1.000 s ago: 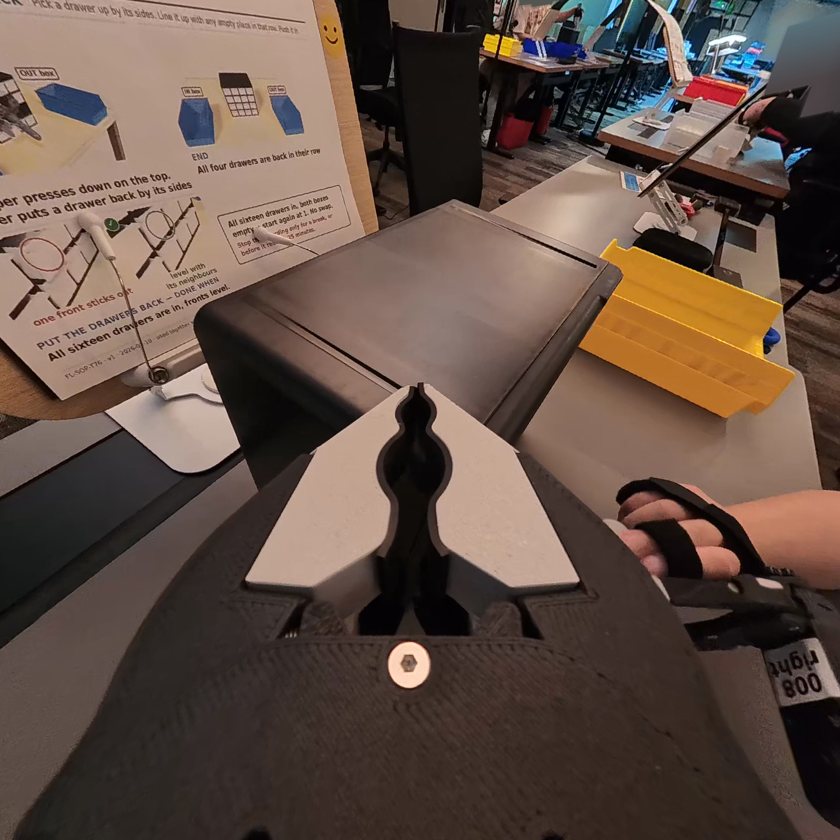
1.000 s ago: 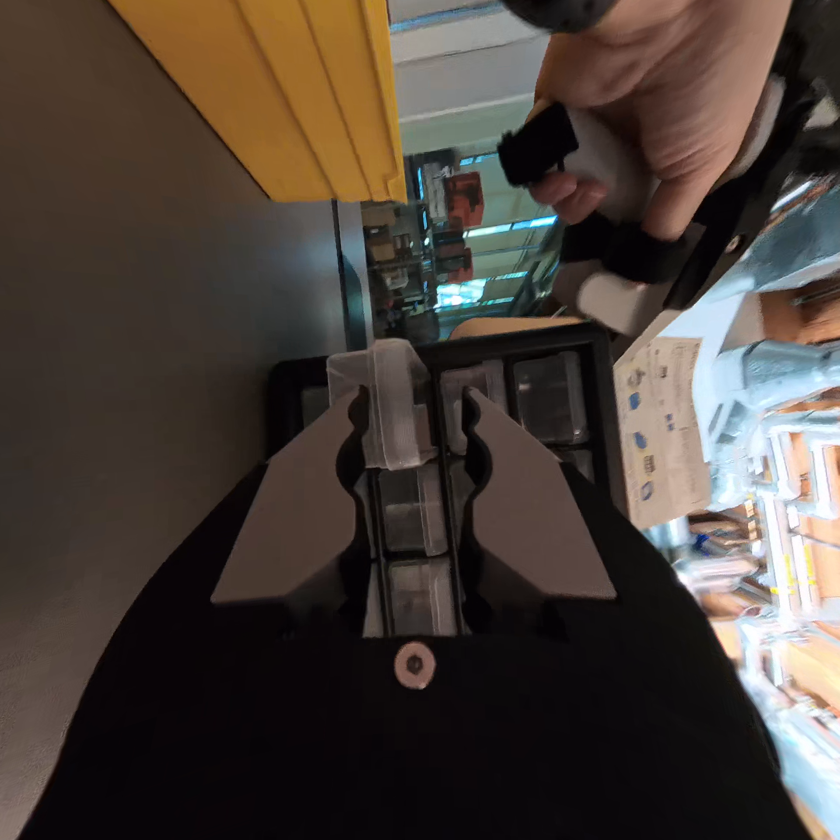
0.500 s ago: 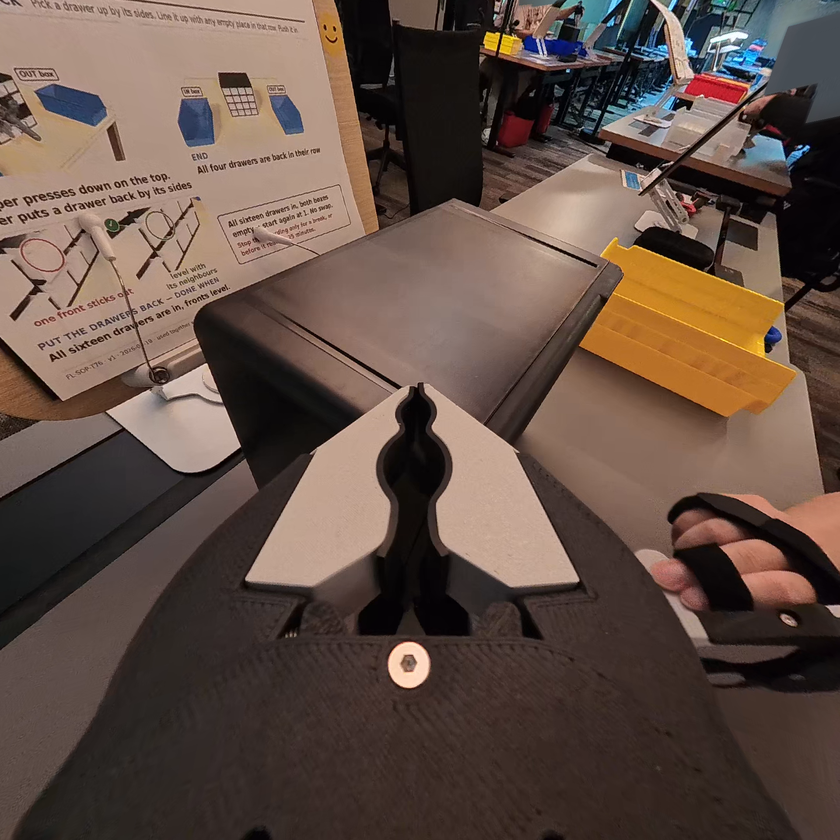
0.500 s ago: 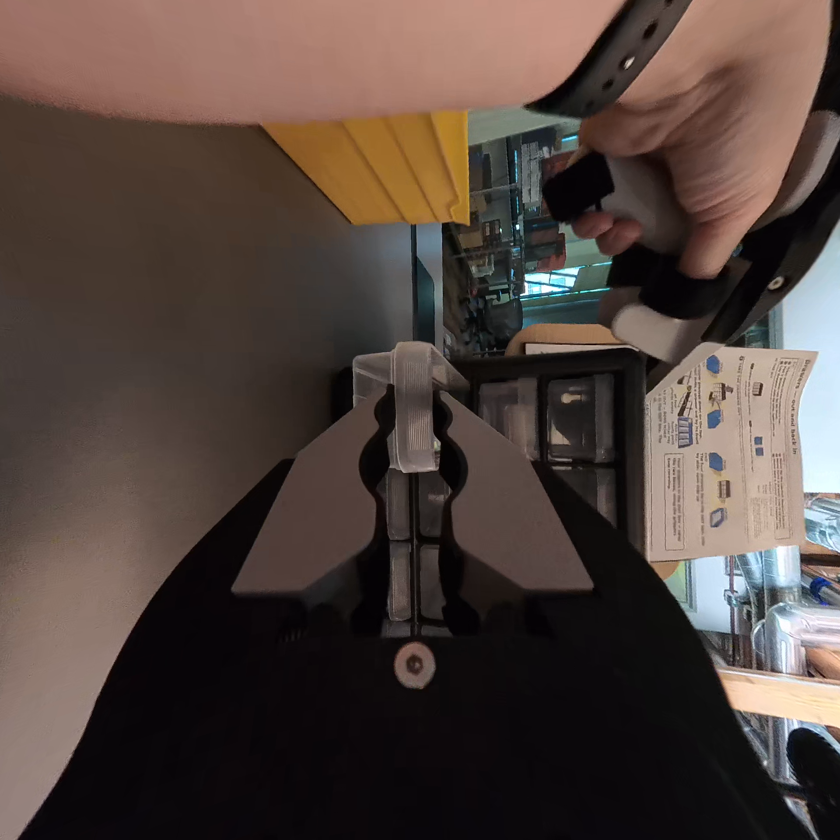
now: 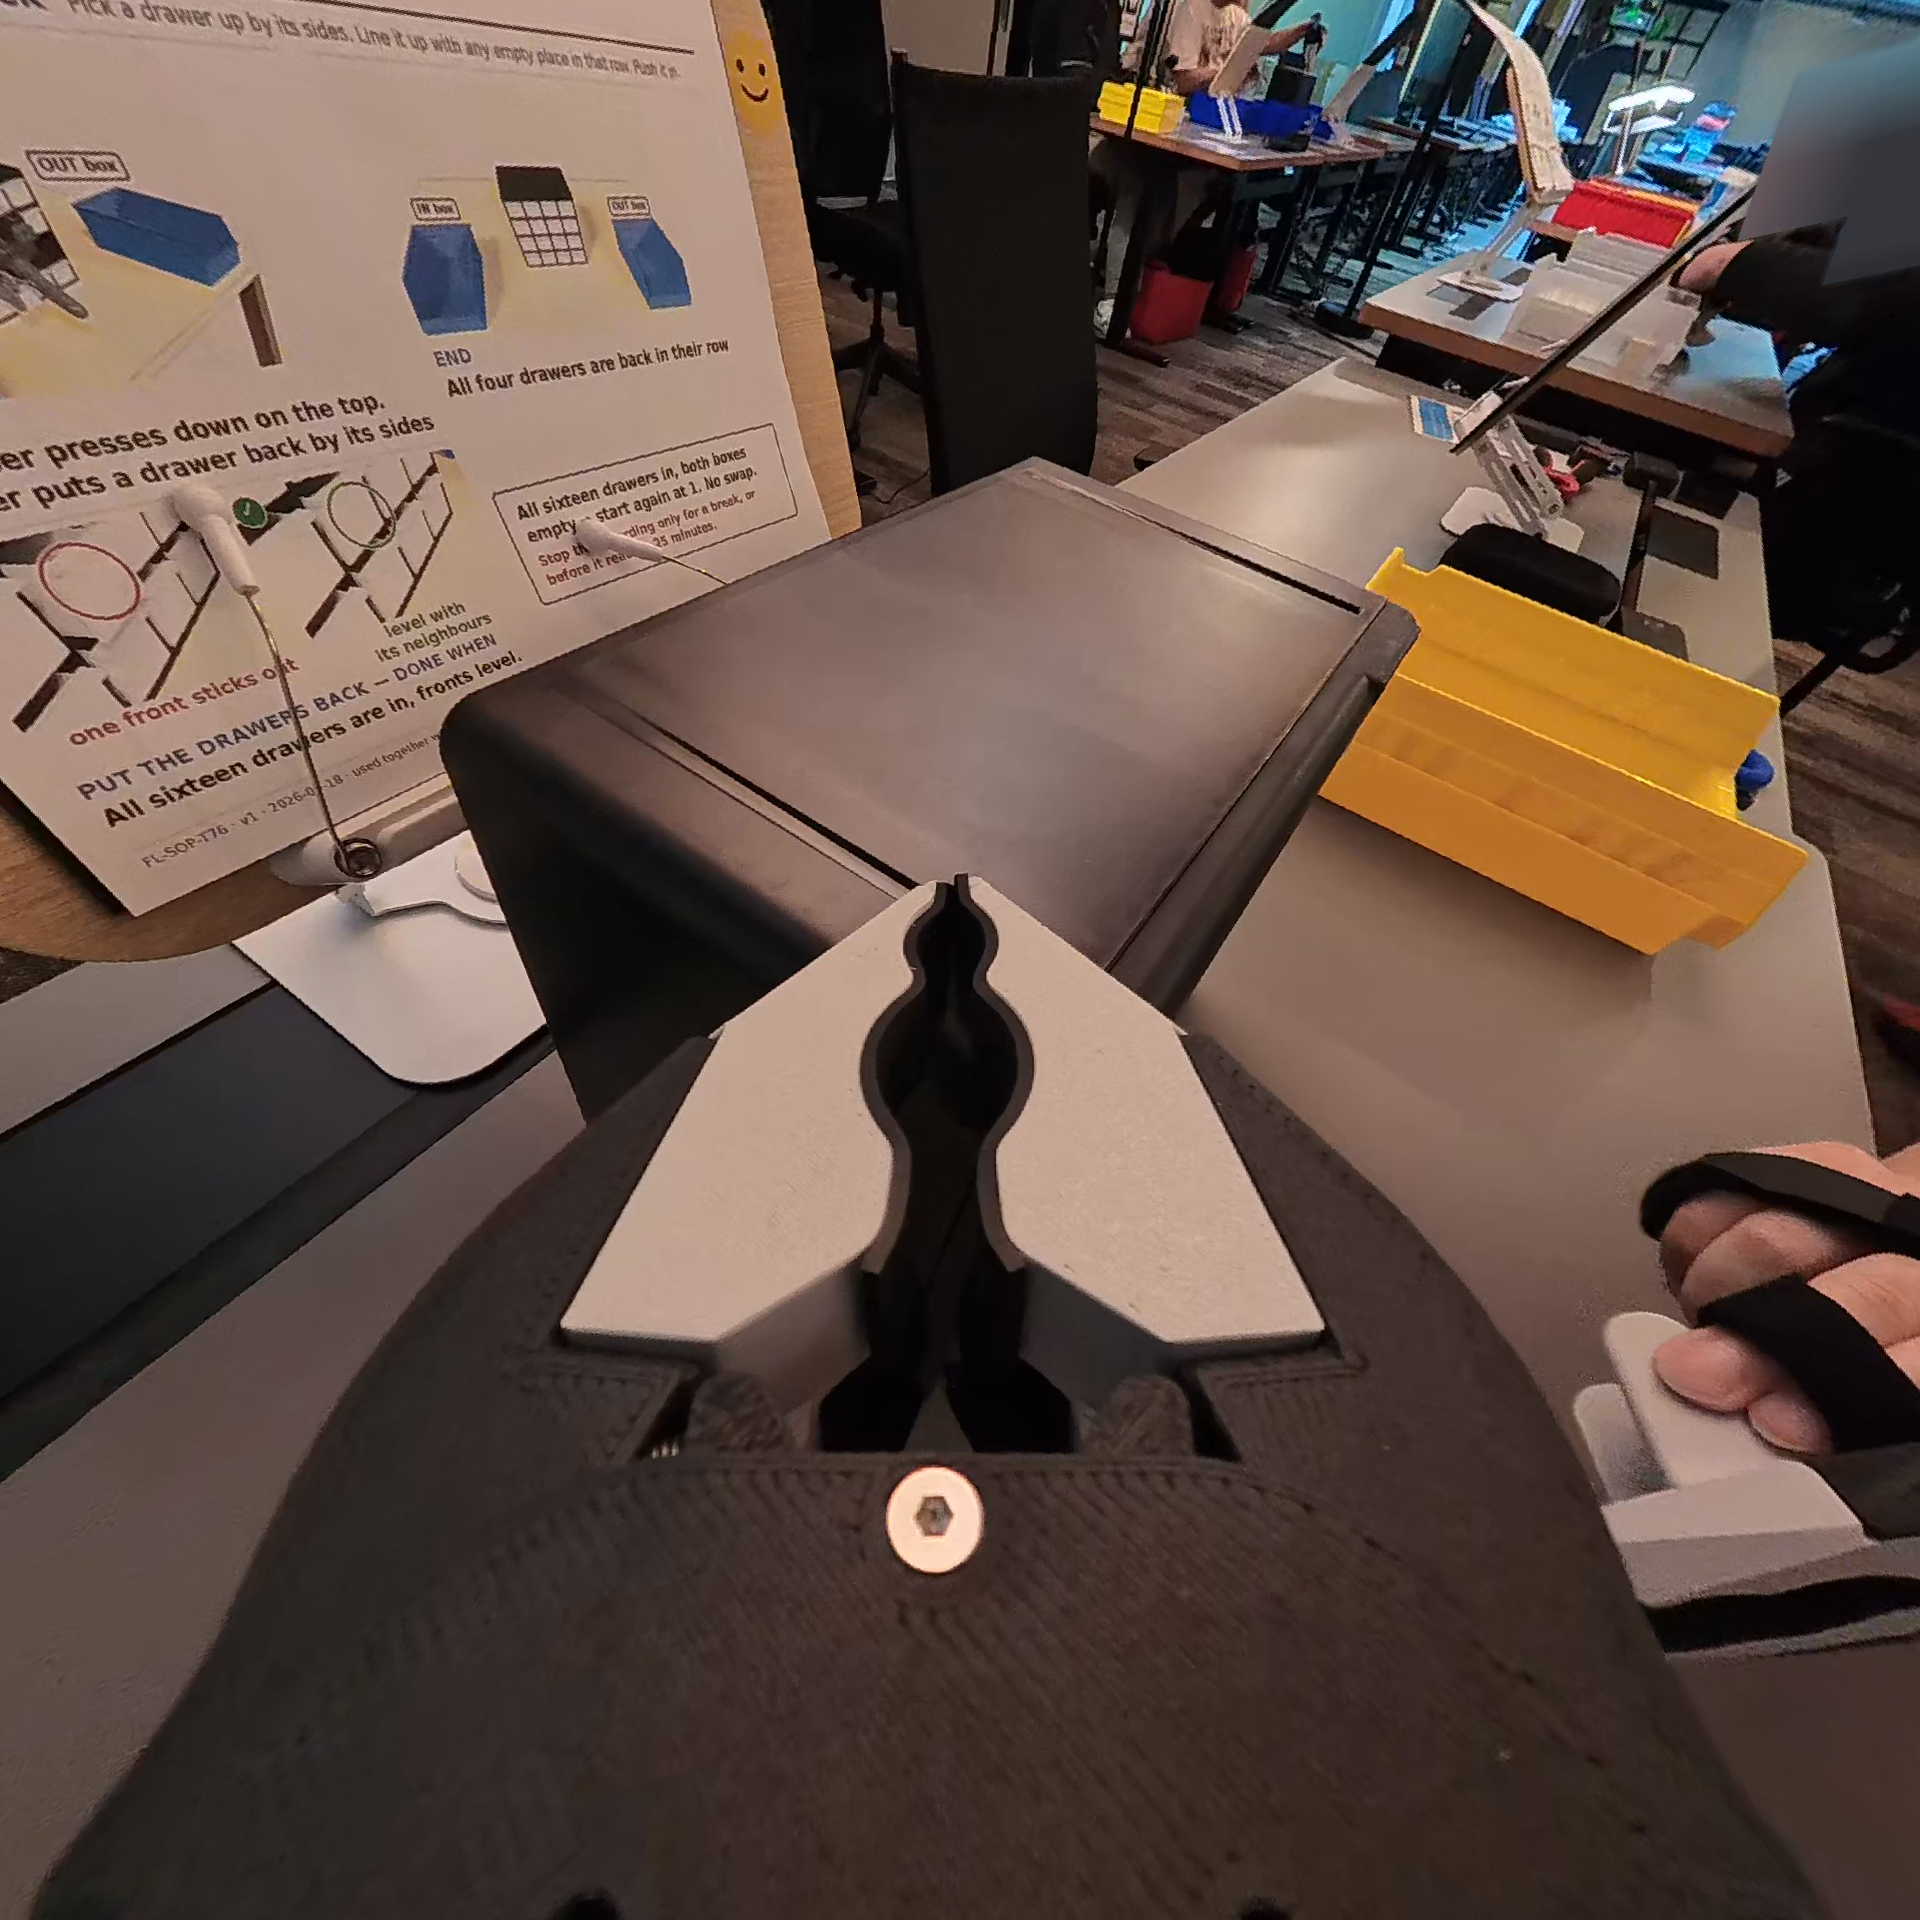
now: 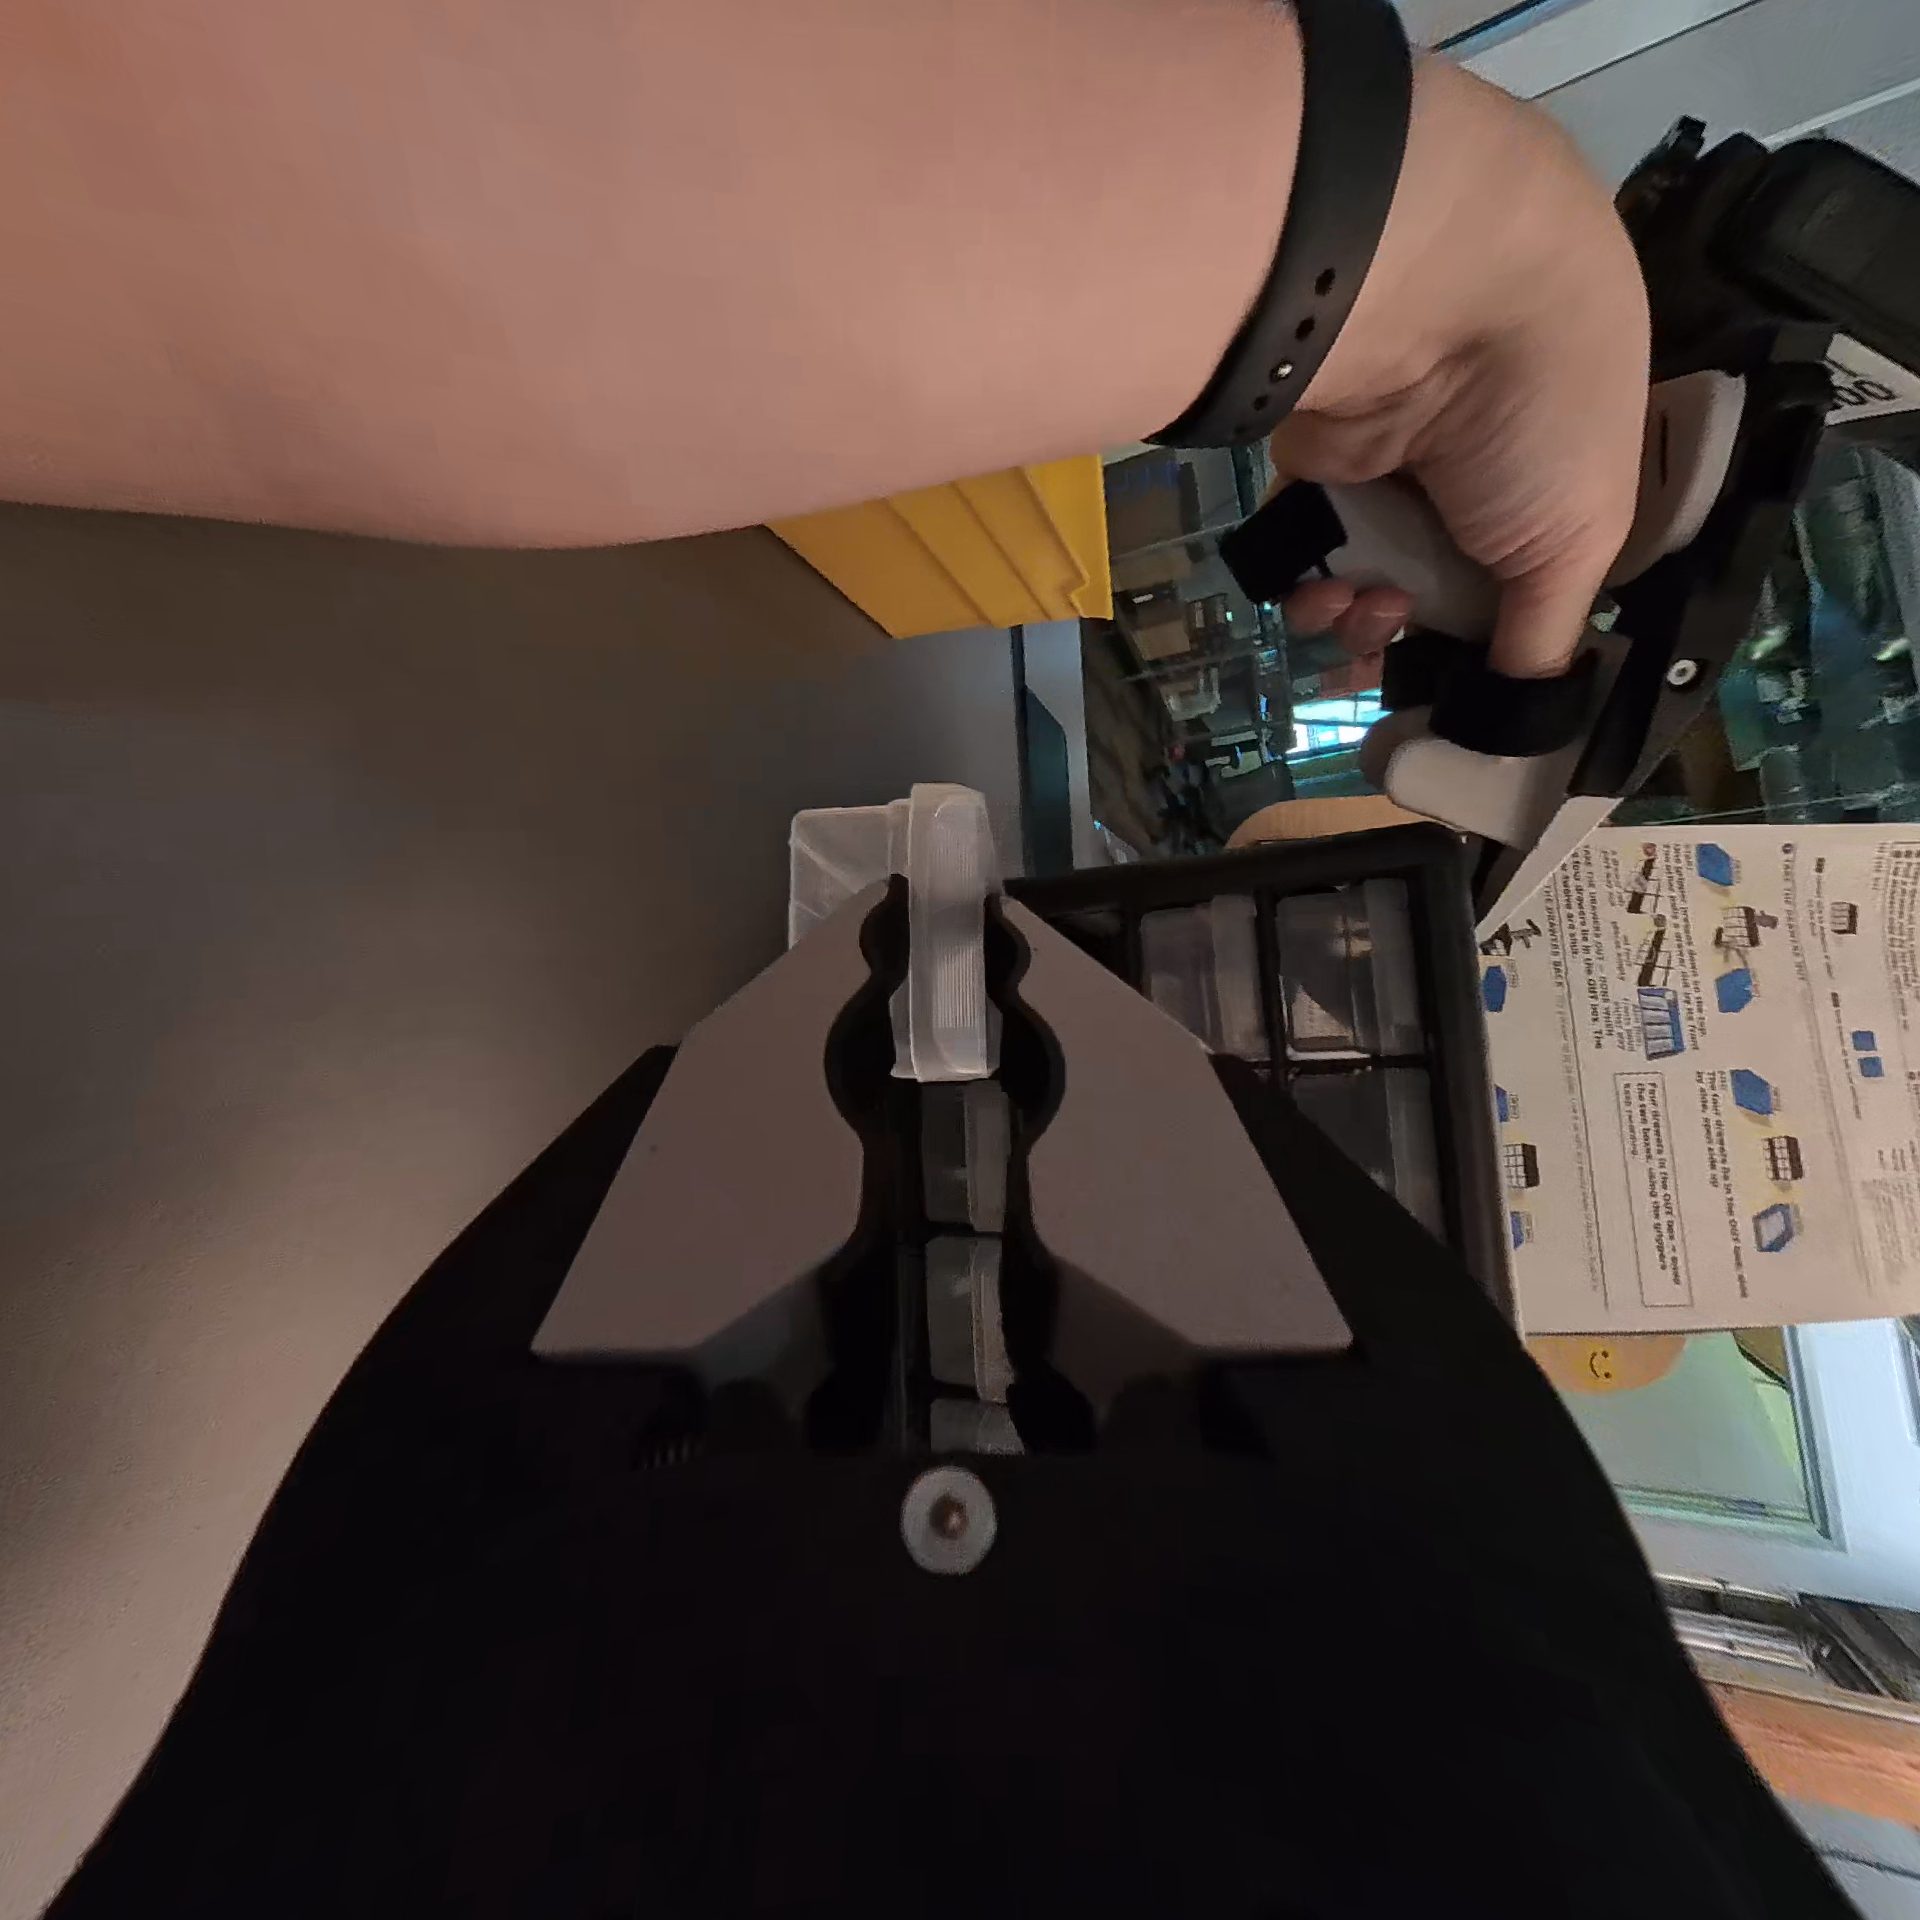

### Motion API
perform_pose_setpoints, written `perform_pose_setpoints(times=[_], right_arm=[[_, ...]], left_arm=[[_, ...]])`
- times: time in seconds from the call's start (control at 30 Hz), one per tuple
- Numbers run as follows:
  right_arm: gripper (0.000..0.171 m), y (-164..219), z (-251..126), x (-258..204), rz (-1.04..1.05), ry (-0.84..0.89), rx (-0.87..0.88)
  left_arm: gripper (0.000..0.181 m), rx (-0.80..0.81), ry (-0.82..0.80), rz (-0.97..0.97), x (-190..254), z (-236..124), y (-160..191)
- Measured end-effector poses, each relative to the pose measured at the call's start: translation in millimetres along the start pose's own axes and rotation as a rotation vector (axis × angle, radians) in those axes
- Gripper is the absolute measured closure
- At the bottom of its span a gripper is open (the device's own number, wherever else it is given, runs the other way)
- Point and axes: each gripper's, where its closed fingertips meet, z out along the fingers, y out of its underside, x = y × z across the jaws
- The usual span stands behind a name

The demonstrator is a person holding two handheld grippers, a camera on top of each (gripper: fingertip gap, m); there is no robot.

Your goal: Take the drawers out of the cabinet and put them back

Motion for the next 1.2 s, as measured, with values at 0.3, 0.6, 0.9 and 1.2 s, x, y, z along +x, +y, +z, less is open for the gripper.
perform_pose_setpoints(times=[0.3, 0.6, 0.9, 1.2], right_arm=[[0.162, 58.9, -70.7, -16.8, 0.066, -0.015, -0.135], [0.159, 117.7, -142.5, -49.4, -0.005, 0.048, -0.163], [0.154, 140.4, -150.6, -90.0, -0.035, -0.017, -0.2], [0.085, 148.6, -168.4, -35.2, 0.922, -0.25, -0.395]], left_arm=[[0.181, 0.005, 0.008, -0.002, 0.1, 0.1, -0.1], [0.181, 0.013, 0.016, -0.007, 0.1, 0.0, -0.1], [0.181, 0.016, 0.019, -0.011, 0.1, -0.2, -0.2], [0.181, 0.019, 0.022, -0.011, 0.2, -0.3, -0.3]])
